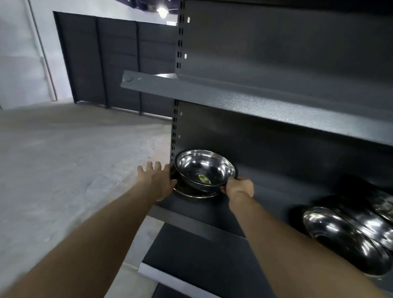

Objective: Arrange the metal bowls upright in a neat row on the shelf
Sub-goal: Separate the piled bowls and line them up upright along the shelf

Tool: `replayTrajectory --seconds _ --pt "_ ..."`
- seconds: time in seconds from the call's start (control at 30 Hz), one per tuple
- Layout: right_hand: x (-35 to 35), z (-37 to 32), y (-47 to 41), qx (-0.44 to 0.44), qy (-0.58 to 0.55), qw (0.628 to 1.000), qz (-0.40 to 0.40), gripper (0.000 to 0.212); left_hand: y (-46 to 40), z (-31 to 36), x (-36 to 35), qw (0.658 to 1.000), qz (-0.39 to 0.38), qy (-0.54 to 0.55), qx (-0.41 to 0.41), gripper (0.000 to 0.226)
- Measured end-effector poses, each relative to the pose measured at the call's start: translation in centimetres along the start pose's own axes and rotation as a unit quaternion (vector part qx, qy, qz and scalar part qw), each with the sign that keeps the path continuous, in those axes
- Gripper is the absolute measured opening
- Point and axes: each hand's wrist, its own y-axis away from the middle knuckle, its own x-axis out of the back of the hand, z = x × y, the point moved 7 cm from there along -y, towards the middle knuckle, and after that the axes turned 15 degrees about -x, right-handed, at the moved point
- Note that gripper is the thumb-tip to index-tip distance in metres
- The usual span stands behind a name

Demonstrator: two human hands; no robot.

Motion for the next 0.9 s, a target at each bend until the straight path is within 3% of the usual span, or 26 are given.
replayTrajectory --seconds 0.5,0.73,0.9 --pt "-3.2 1.9 0.0 0.019 0.178 0.983 0.047 0.026 -0.6 -2.0 -1.1 0.997 0.027 0.058 -0.043 0.061" --pt "0.8 1.4 0.0 0.003 0.169 0.982 0.08 0.032 -3.7 3.3 0.0 0.988 0.045 0.071 -0.132 0.062" --pt "7.9 1.1 -0.5 0.01 0.113 0.984 0.136 0.019 -5.1 10.9 -0.4 0.973 0.027 0.068 -0.218 0.061"
